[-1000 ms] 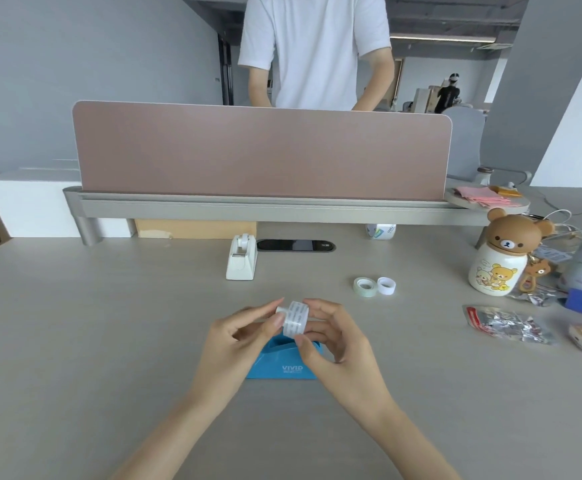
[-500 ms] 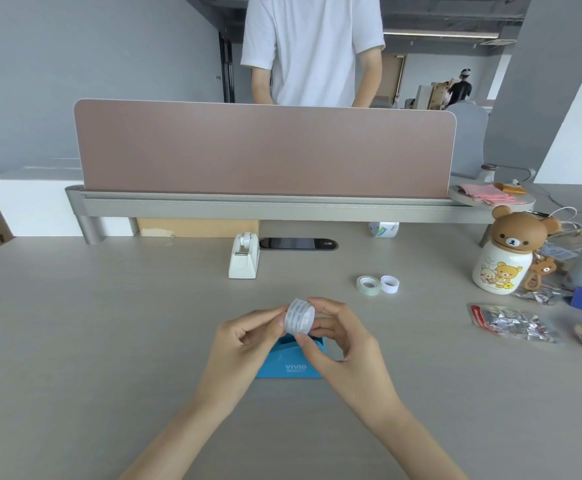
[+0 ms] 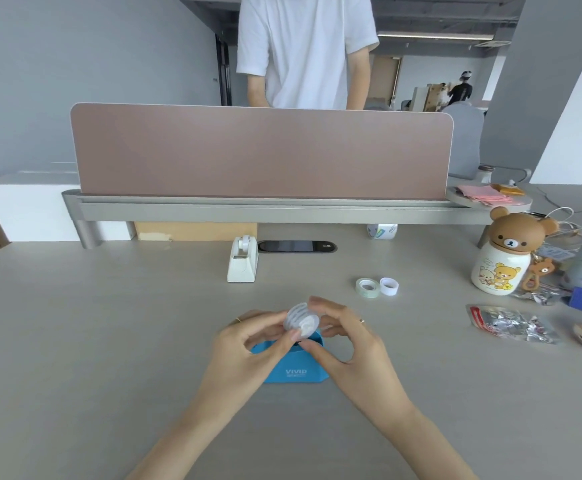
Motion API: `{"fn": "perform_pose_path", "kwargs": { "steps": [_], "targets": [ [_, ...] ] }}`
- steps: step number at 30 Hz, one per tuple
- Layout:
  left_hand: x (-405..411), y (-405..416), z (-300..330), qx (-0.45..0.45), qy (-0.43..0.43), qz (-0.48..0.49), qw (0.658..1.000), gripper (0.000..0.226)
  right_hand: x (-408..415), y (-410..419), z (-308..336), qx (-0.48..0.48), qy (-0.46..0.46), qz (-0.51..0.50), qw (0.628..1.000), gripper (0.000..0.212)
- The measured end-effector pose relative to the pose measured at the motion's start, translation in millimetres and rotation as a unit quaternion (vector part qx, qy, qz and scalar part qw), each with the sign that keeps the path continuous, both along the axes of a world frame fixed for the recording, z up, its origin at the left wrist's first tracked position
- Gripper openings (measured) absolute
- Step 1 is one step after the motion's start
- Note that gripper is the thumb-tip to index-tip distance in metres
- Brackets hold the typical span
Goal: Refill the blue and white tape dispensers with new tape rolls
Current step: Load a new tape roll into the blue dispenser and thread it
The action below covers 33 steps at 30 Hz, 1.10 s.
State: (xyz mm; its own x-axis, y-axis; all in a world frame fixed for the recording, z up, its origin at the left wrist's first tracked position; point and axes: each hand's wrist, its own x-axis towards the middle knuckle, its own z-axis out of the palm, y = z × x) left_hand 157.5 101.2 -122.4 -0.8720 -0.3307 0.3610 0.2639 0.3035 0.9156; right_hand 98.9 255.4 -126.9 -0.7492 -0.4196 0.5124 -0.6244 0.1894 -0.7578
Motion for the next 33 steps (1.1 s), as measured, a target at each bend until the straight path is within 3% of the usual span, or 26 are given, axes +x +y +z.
{"fn": "perform_pose_path", "kwargs": {
  "steps": [4,10,15,18,20,22,29,33],
  "targets": [
    [-2,-8,-2,-0.015,-0.037,-0.043,0.998,0.022,-7,9,6,0.002,-0.091,0.008,0.996,0.034],
    [-1,-6,-3,0.015,-0.037,-0.048,0.998,0.031,-9,10,7,0.005,-0.102,0.031,0.994,0.034],
    [0,-4,2,0.048,-0.045,-0.062,0.996,0.027,-10,10,9,-0.024,-0.137,0.031,0.99,0.02],
    [0,-1,4,0.137,-0.077,-0.103,0.982,0.032,-9,11,11,-0.067,-0.147,0.021,0.987,0.02],
    [-1,5,7,0.264,-0.116,-0.119,0.95,0.034,-7,11,12,-0.082,-0.141,0.027,0.986,0.022],
    [-1,11,11,0.331,-0.136,-0.13,0.925,0.031,-6,10,13,-0.09,-0.14,0.033,0.985,0.023],
    [3,12,13,0.253,-0.124,-0.145,0.948,0.028,-6,11,13,-0.088,-0.123,0.024,0.988,0.022],
    [2,9,13,0.258,-0.123,-0.13,0.949,0.026,-5,9,11,-0.069,-0.113,0.029,0.991,0.022]
  ]
}}
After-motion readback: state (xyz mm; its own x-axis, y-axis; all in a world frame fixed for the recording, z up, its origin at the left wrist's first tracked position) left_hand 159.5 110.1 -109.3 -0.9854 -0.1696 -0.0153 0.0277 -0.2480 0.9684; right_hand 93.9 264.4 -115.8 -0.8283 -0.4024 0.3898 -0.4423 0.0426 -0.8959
